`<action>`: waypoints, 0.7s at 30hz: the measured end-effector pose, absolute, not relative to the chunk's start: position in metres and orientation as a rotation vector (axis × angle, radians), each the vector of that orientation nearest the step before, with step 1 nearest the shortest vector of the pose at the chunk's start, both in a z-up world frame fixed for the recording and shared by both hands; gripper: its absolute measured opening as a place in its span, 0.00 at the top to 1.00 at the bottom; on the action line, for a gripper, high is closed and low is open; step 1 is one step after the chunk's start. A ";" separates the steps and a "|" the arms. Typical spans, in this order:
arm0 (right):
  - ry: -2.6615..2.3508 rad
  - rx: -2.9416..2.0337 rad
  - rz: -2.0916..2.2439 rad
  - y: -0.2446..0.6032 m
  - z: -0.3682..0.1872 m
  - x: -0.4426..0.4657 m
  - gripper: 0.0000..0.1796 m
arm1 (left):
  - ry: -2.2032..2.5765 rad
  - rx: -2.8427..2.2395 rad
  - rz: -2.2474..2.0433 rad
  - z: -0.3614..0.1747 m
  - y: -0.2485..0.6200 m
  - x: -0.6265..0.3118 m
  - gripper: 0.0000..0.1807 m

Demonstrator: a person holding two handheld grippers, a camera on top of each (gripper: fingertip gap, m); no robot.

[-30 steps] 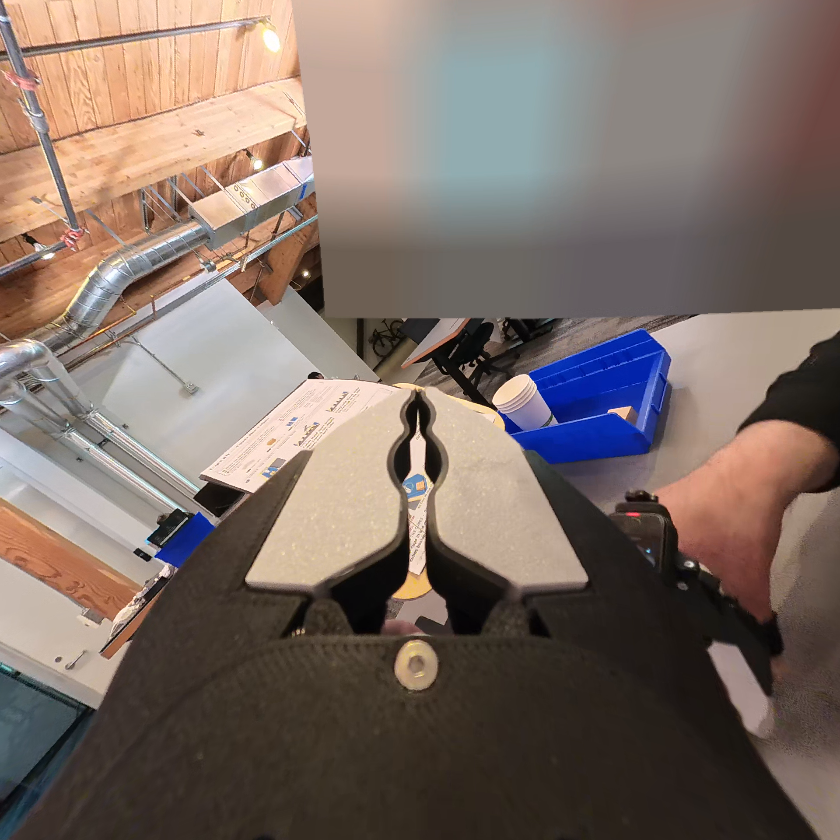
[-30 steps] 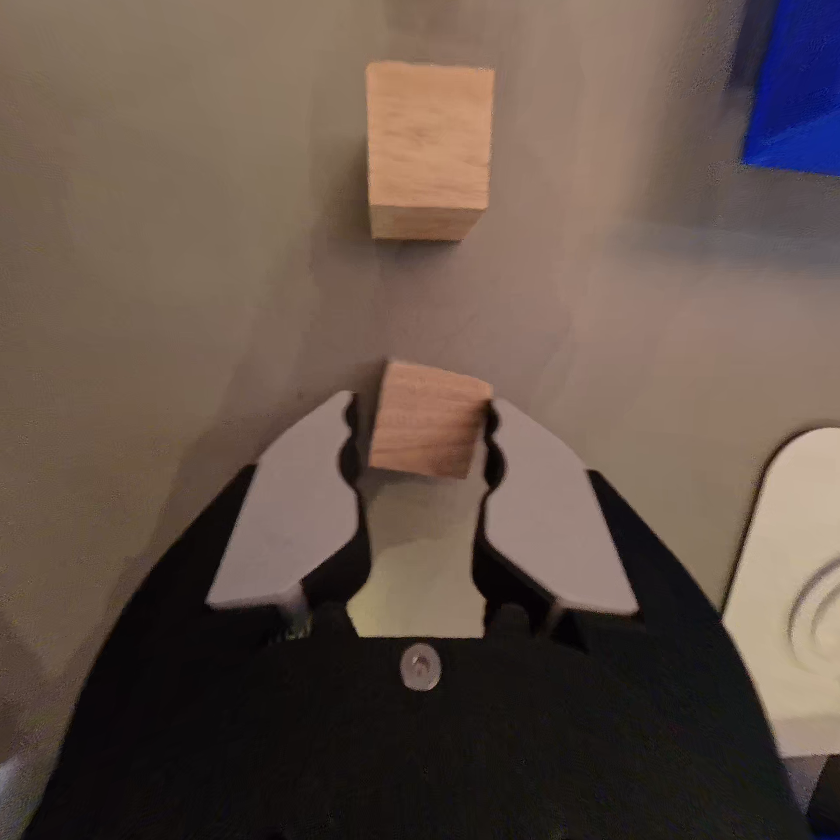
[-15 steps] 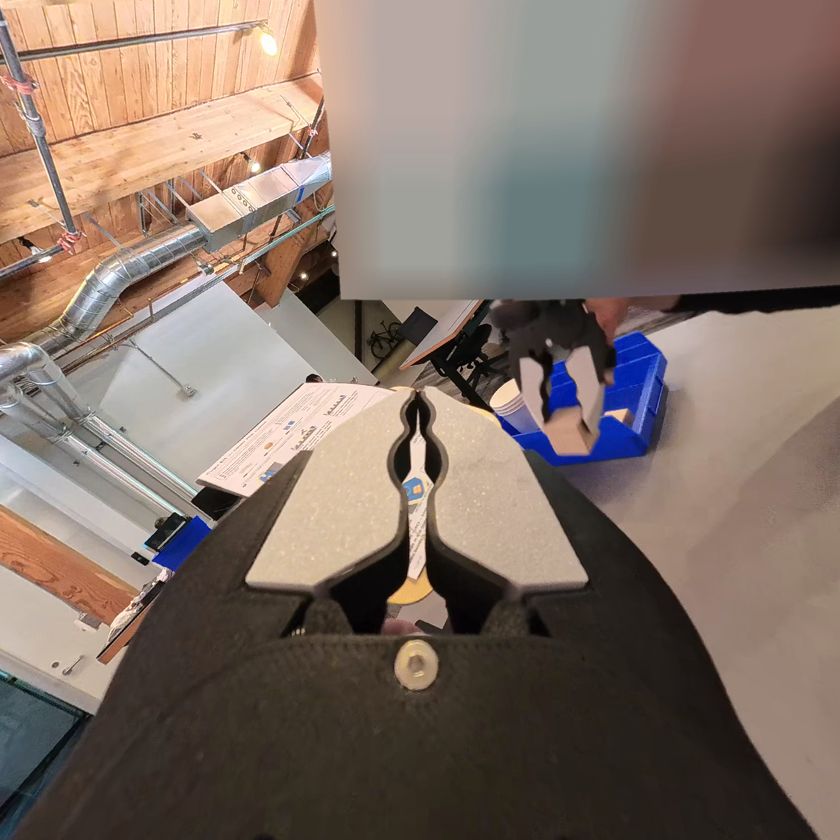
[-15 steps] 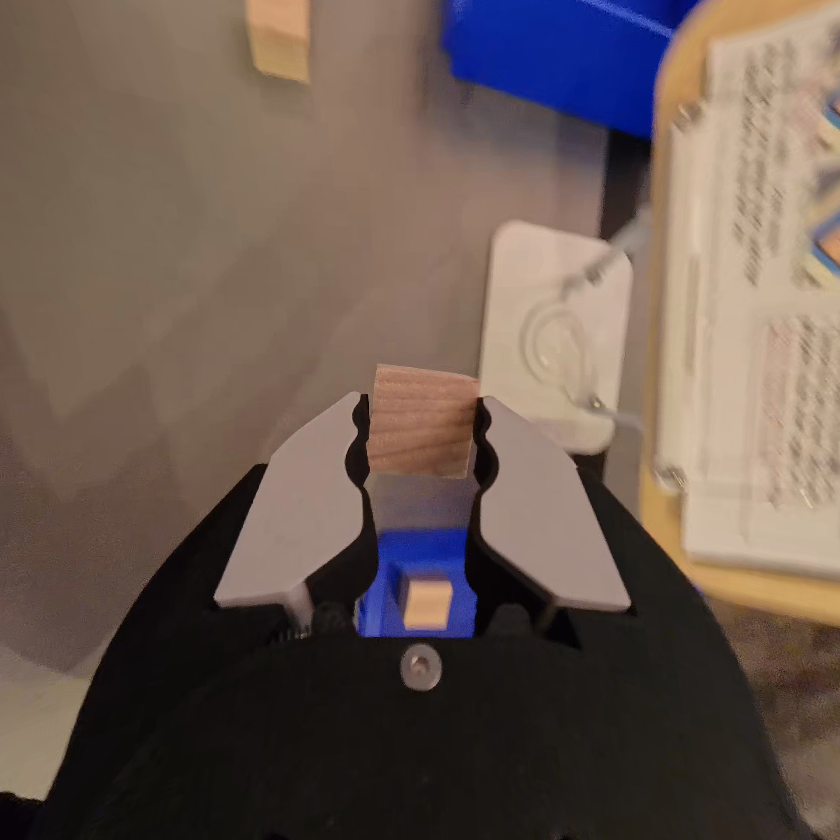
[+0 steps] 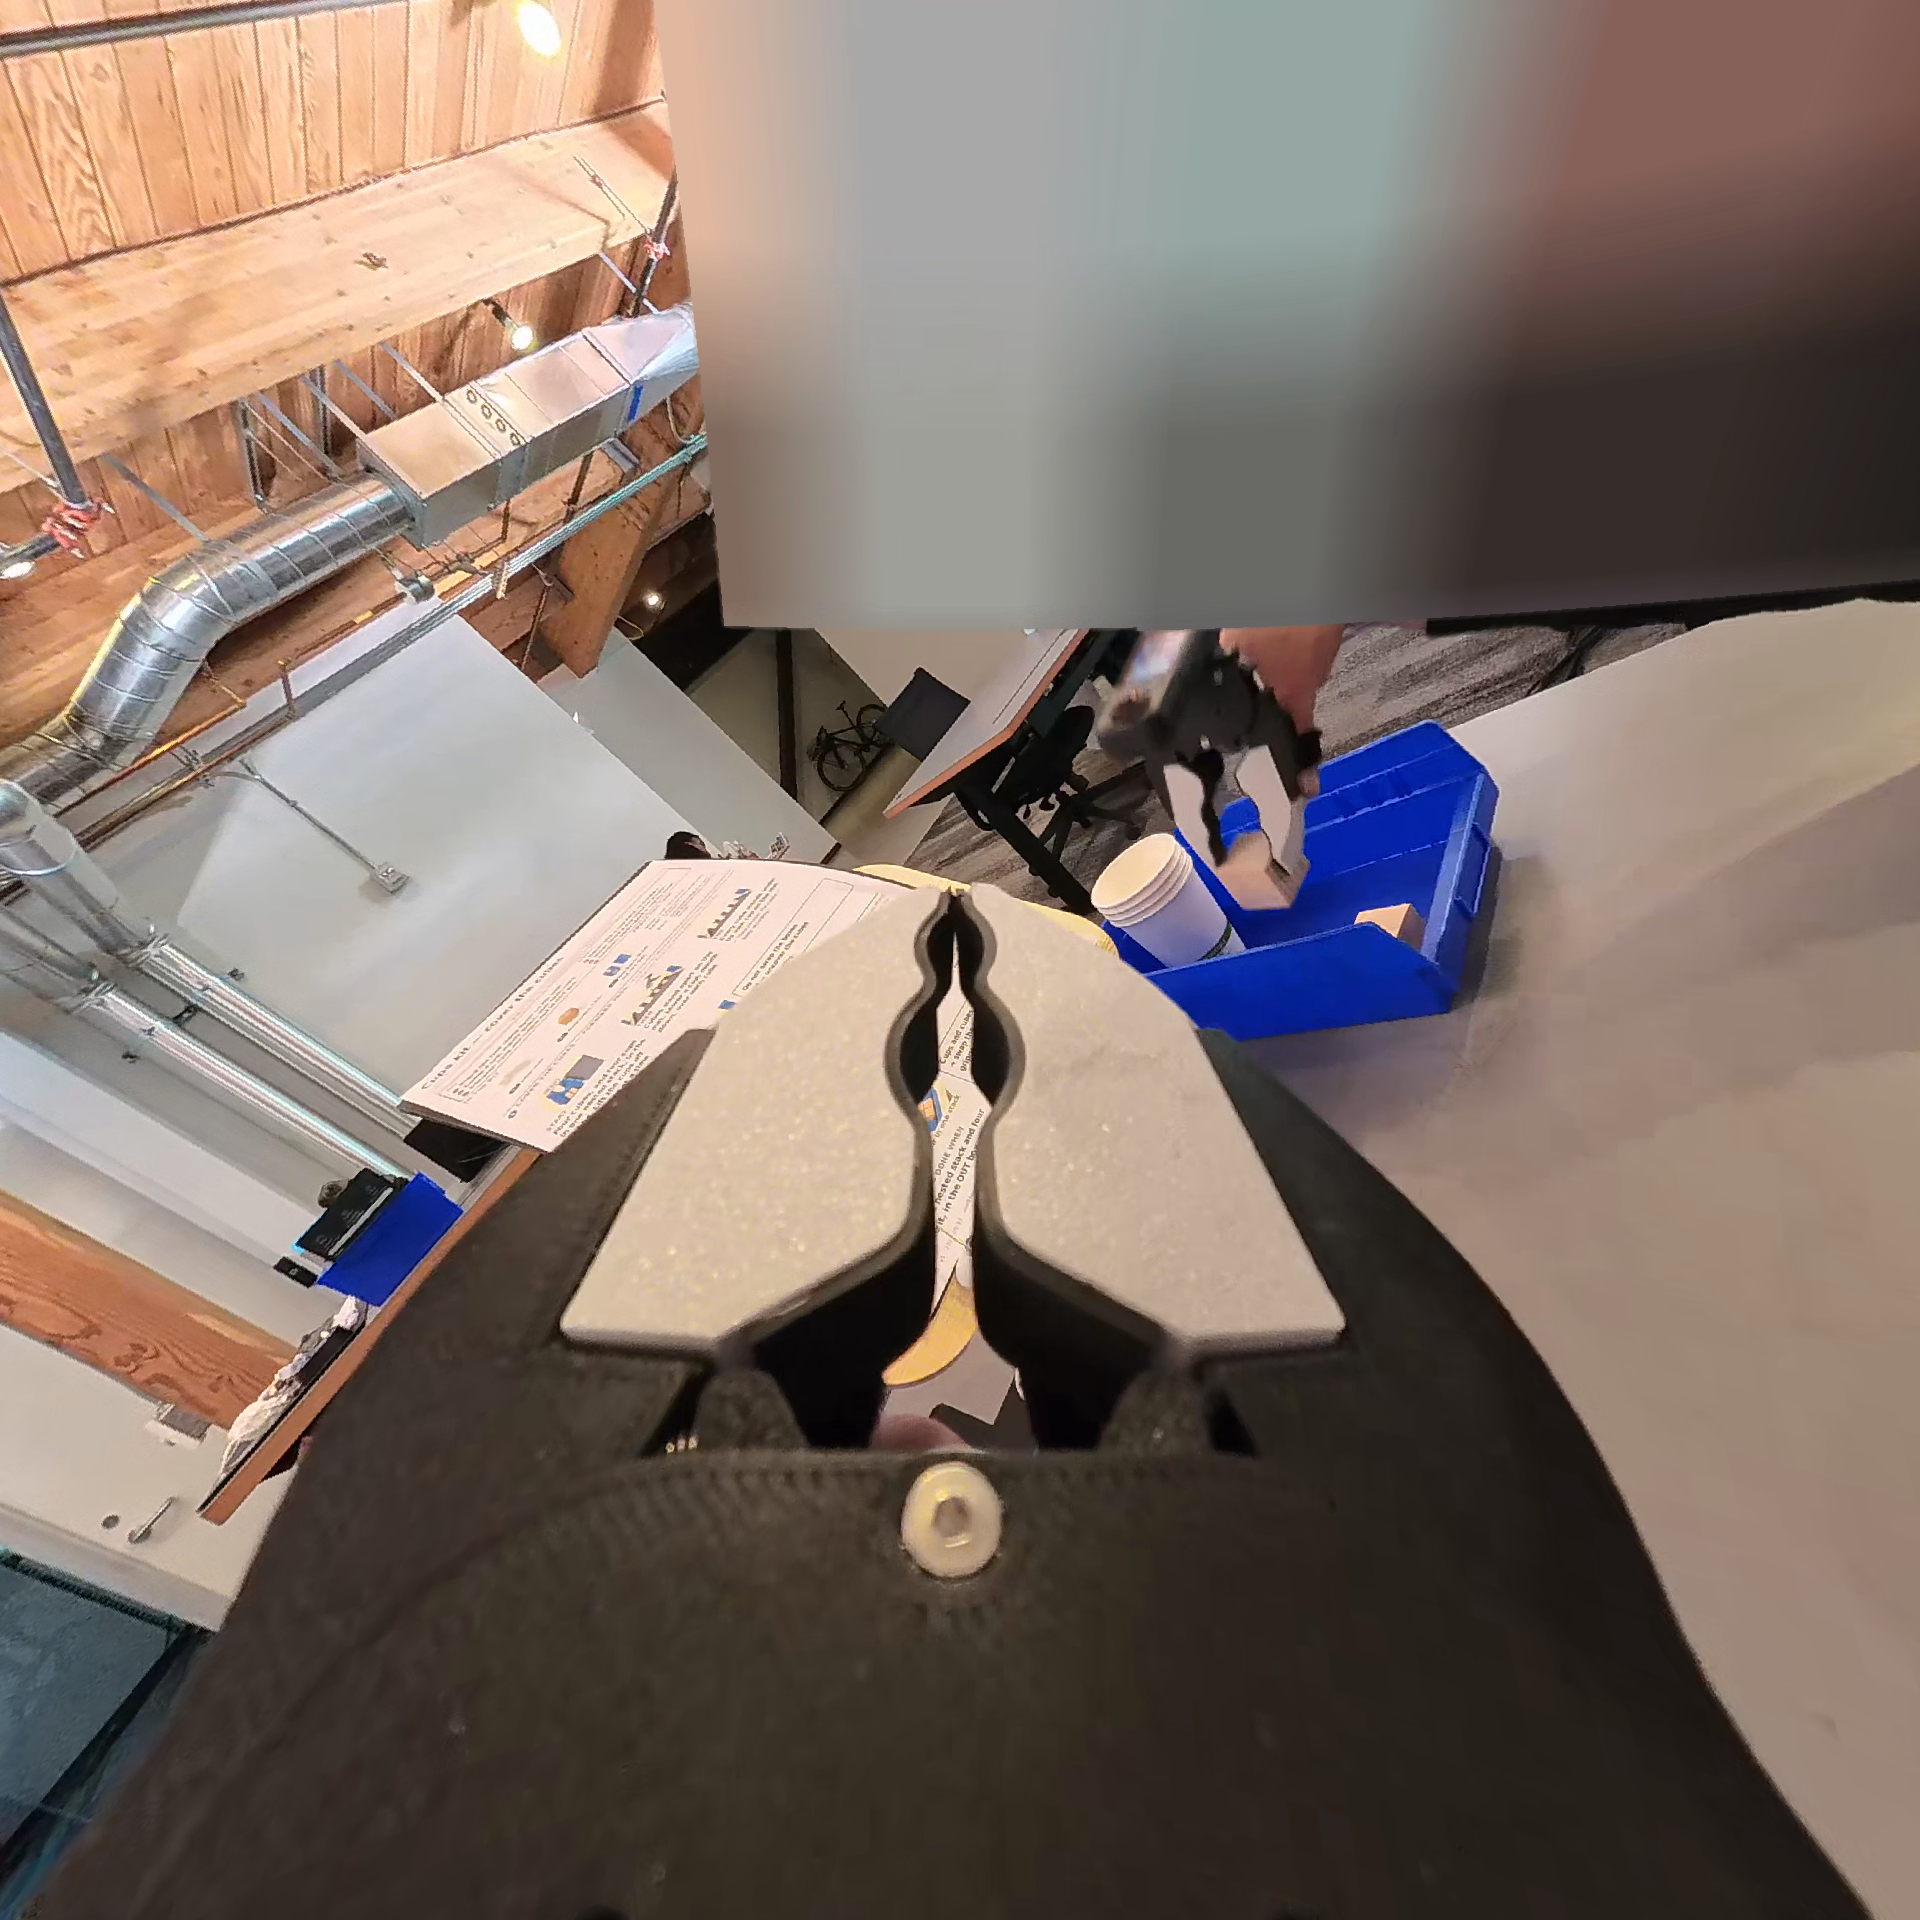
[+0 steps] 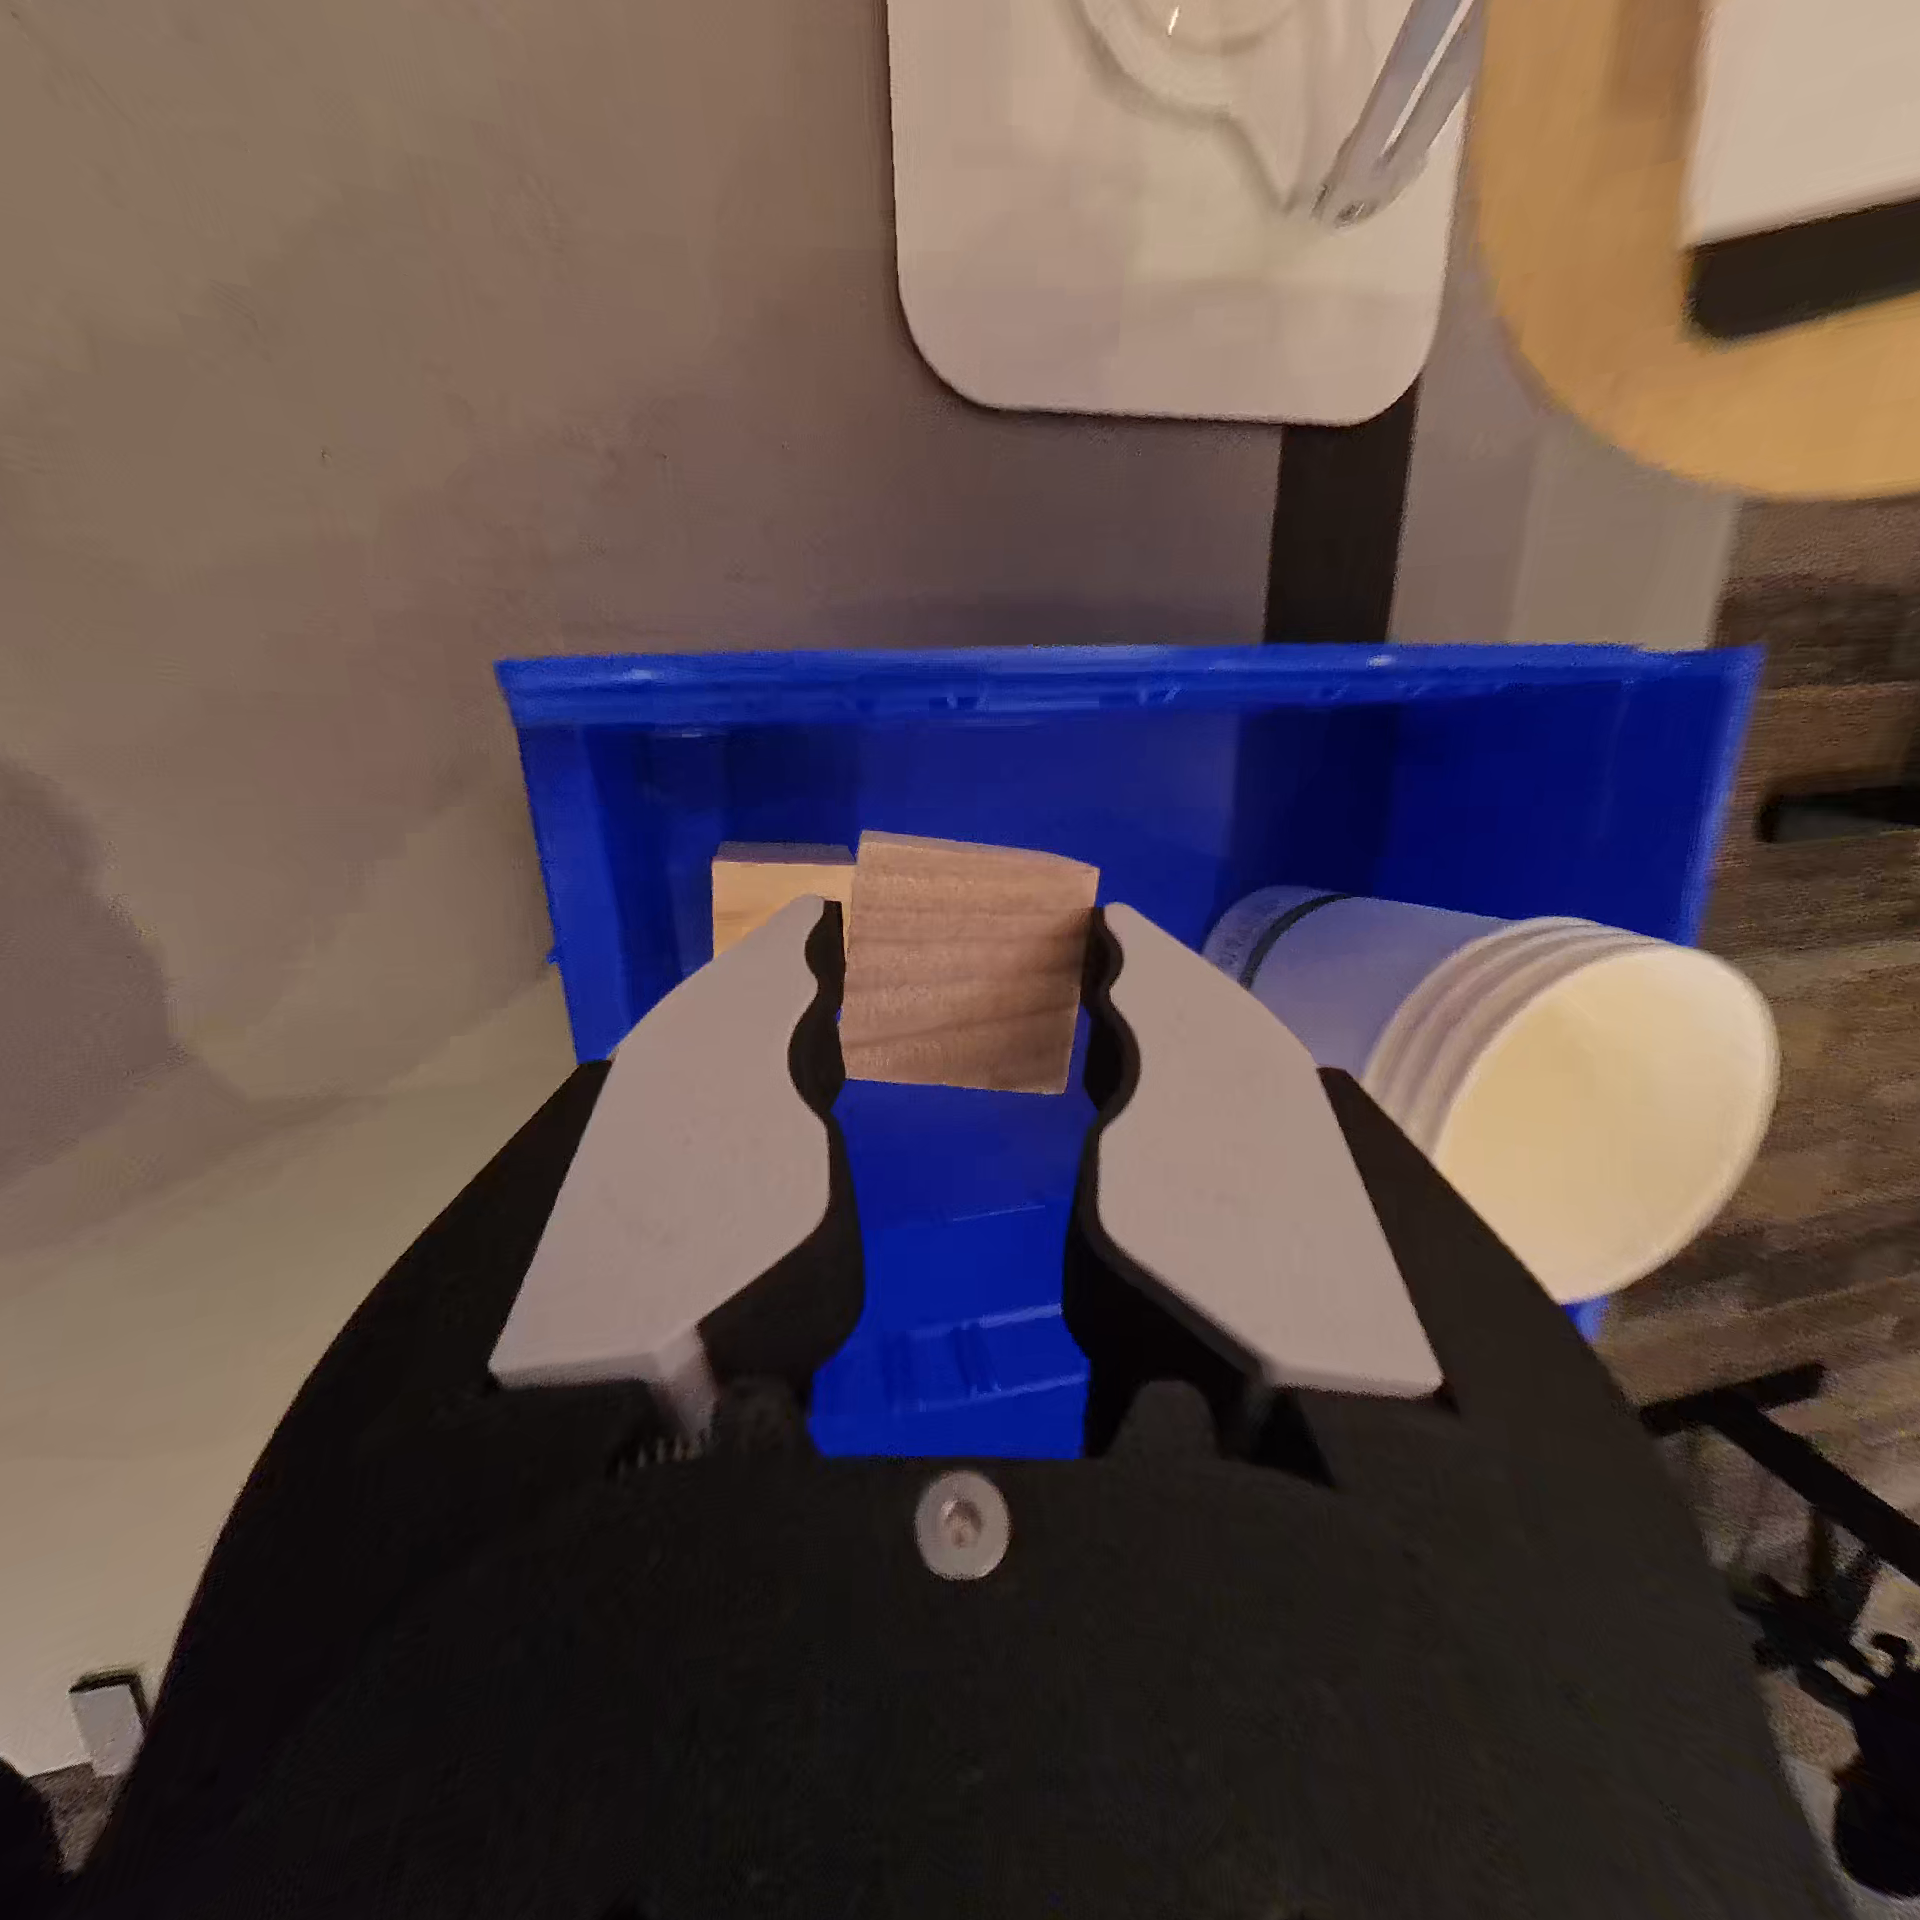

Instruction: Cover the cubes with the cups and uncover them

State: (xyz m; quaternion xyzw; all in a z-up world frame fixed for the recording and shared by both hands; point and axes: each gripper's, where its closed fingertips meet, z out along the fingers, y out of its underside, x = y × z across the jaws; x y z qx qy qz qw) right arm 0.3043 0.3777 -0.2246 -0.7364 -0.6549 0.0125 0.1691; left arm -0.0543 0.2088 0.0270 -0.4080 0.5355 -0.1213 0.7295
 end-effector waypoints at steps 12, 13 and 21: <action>-1.993 -2.117 0.113 0.399 -0.300 0.320 0.75 | 1.194 -0.913 -0.259 0.023 0.213 -0.050 1.00; -1.999 -2.115 0.121 0.399 -0.303 0.320 0.75 | 1.195 -0.914 -0.259 0.022 0.214 -0.049 1.00; -2.019 -2.148 0.109 0.401 -0.322 0.325 0.75 | 1.206 -0.920 -0.260 0.020 0.215 -0.046 1.00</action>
